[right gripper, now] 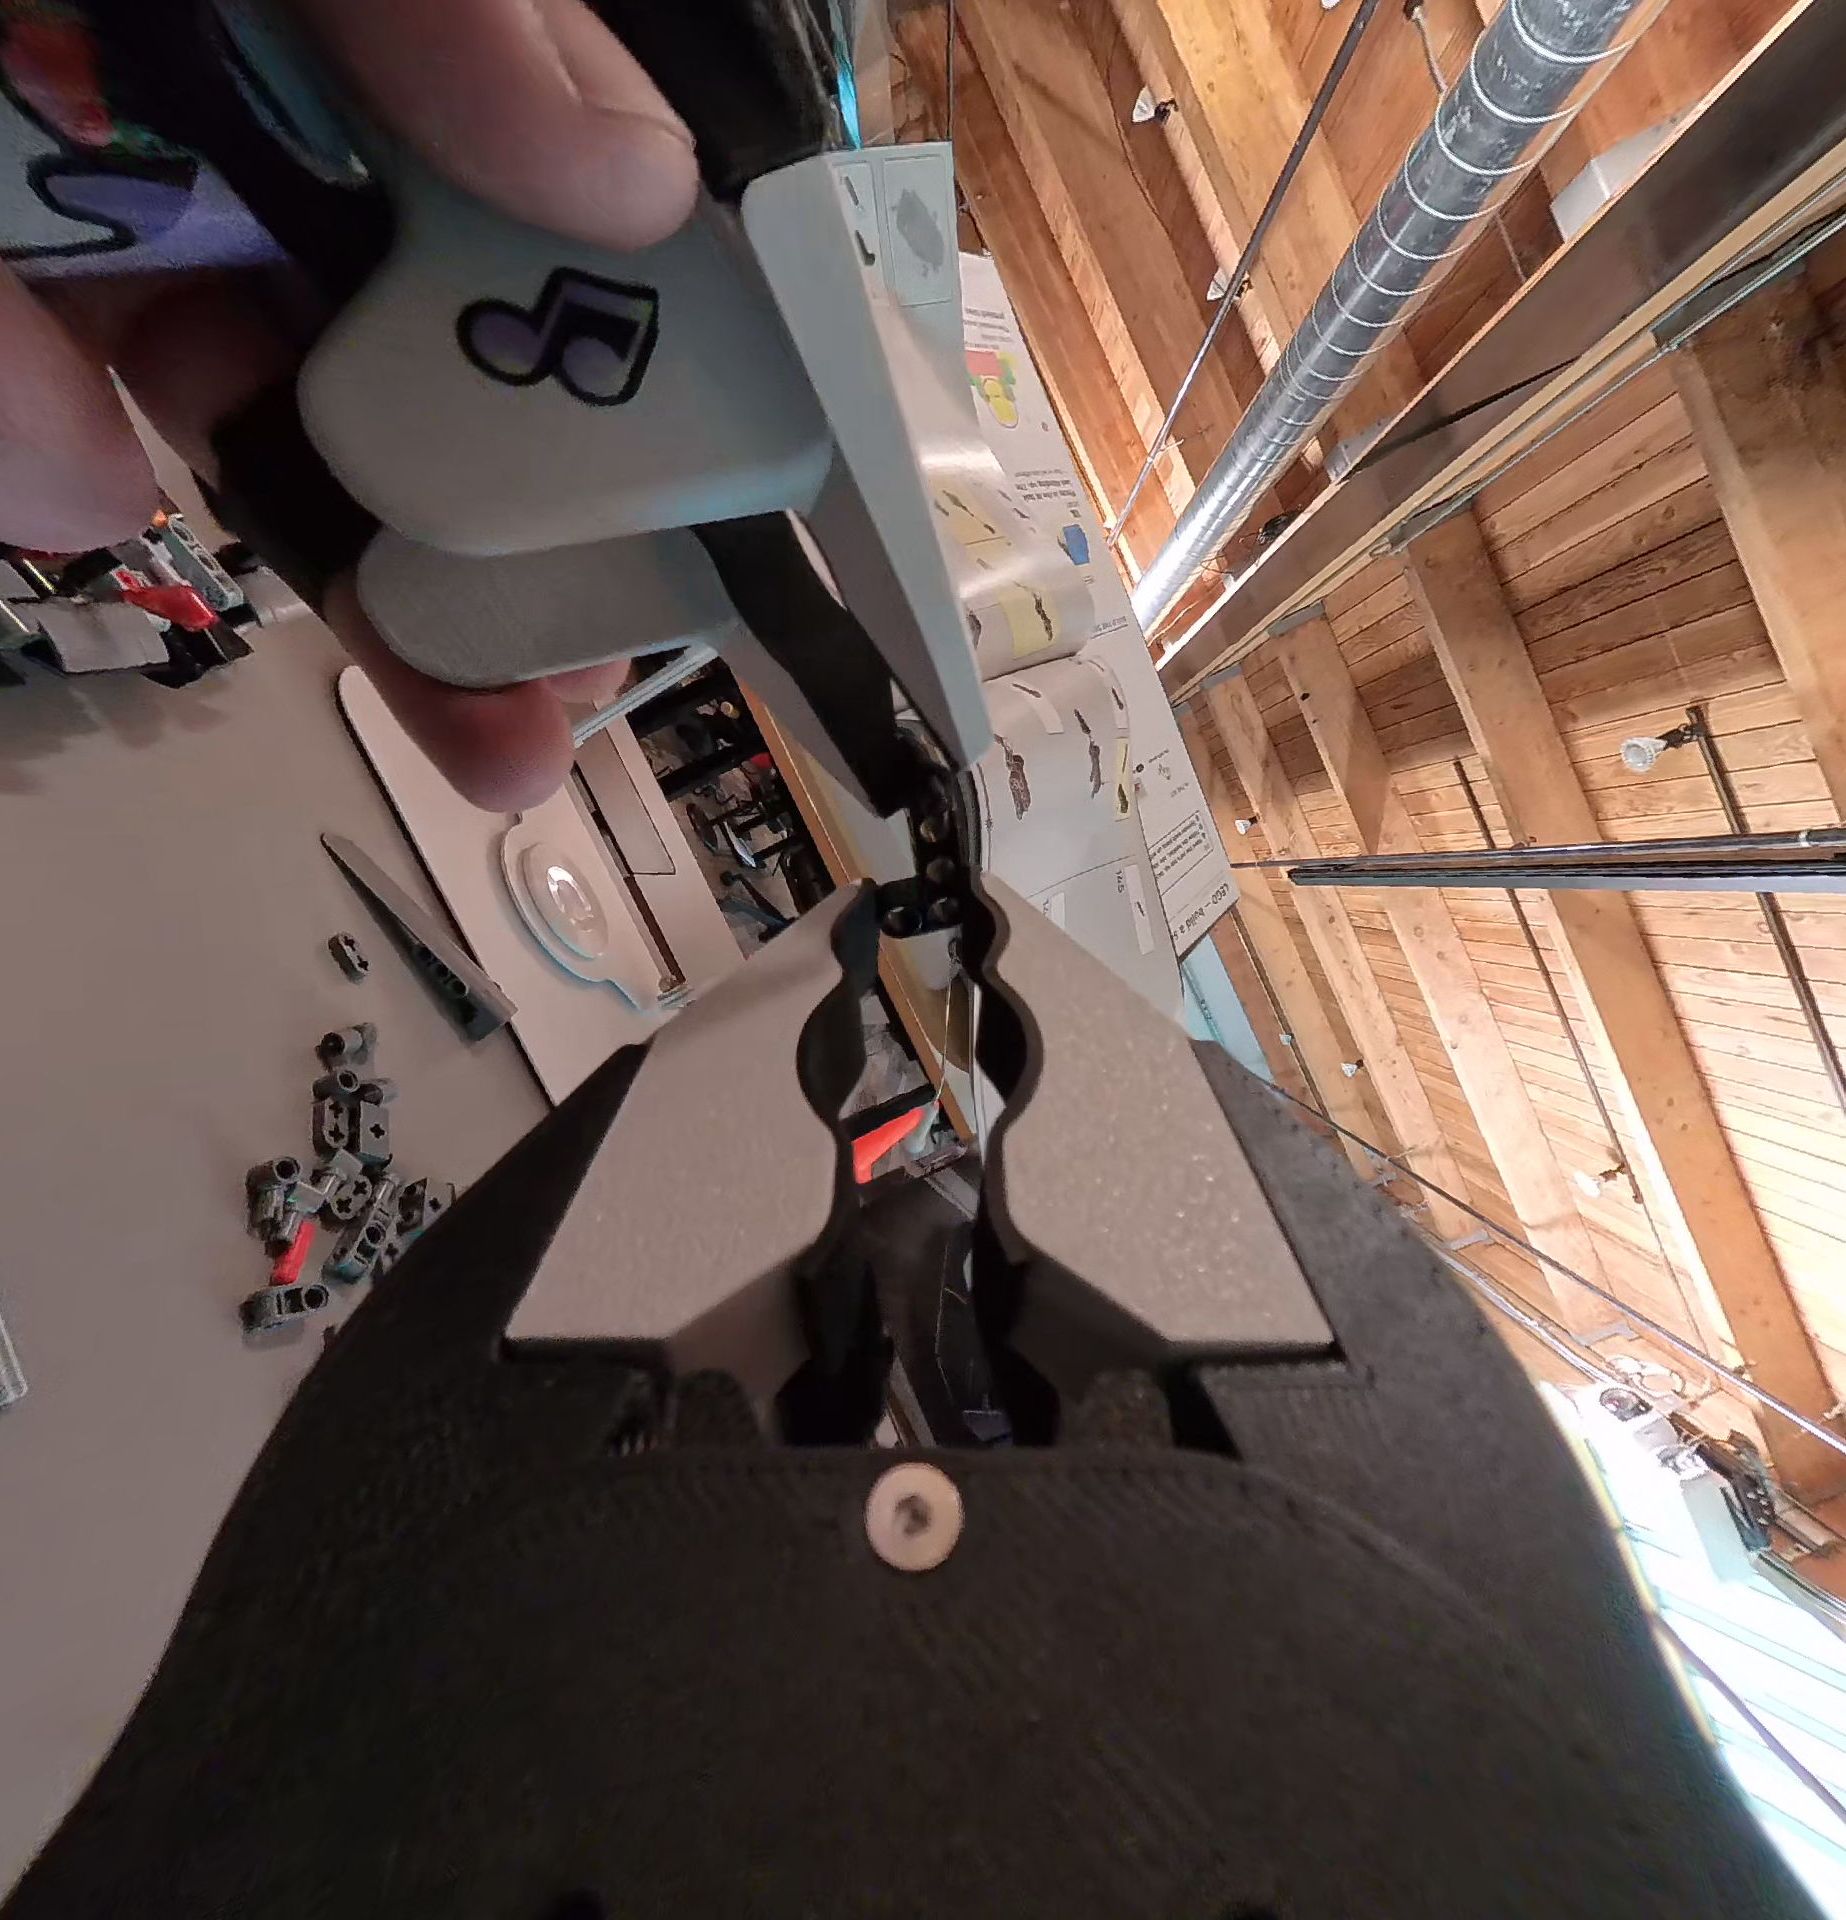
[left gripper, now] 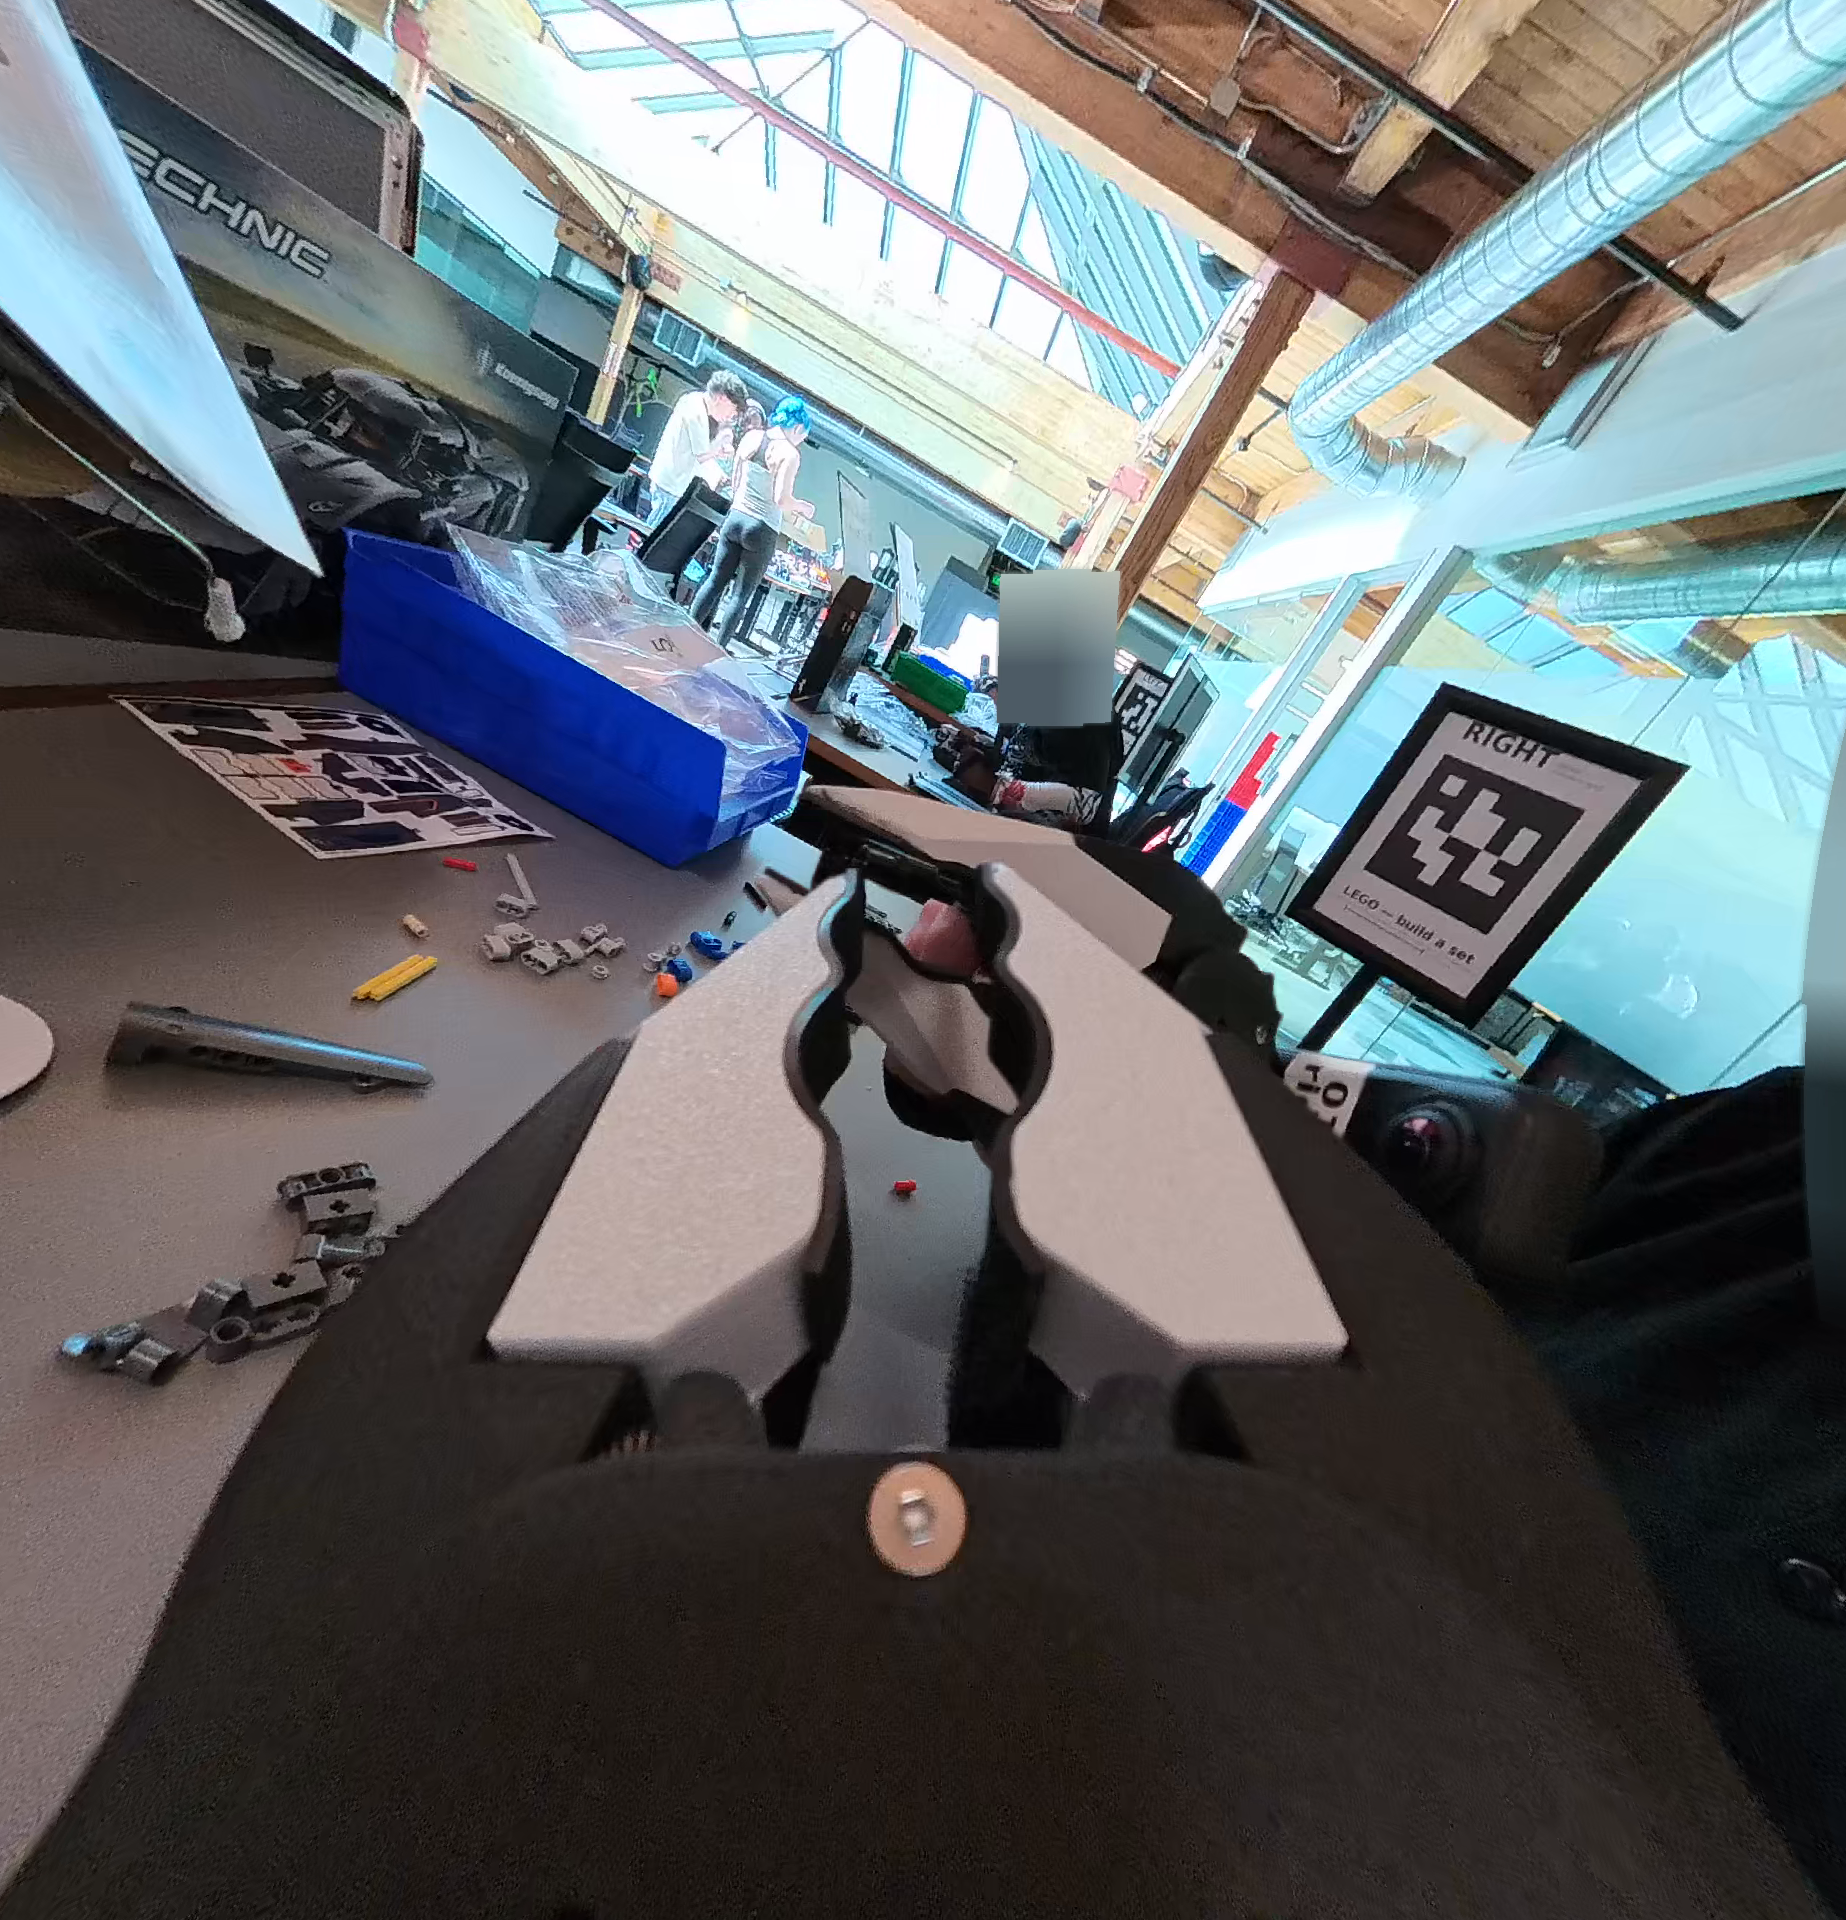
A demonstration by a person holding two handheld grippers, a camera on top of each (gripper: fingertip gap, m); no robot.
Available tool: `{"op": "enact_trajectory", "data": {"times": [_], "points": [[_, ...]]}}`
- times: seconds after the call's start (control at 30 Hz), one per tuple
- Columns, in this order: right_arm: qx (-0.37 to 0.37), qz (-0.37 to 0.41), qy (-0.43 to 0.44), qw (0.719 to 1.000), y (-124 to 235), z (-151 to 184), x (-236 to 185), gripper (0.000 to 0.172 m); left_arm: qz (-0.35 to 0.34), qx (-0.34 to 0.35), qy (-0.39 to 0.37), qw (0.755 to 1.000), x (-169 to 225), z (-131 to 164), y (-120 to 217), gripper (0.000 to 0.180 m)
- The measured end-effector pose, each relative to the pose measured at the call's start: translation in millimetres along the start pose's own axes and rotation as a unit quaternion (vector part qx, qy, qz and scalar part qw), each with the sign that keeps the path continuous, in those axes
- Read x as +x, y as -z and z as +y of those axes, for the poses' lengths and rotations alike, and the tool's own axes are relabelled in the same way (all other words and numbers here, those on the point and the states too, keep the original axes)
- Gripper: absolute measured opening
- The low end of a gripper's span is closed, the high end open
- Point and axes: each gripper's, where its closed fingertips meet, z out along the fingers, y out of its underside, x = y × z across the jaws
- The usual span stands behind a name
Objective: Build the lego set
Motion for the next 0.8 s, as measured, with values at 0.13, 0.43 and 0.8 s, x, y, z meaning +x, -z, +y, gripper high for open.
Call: {"op": "enact_trajectory", "data": {"times": [0.13,0.43,0.8], "points": [[0.0,0.01,0.021,1.0,0,0,0,0.013,-0.003,0.0,0.013,1.0,-3,0,1,0.018],[0.007,0.015,0.054,0.998,0,-5,-8,0.013,-0.013,-0.014,0.032,0.999,-10,4,2,0.013],[0.0,0.015,0.059,0.998,-2,-1,-10,0.013,-0.029,-0.019,0.03,0.999,-14,7,2,0.008]]}}
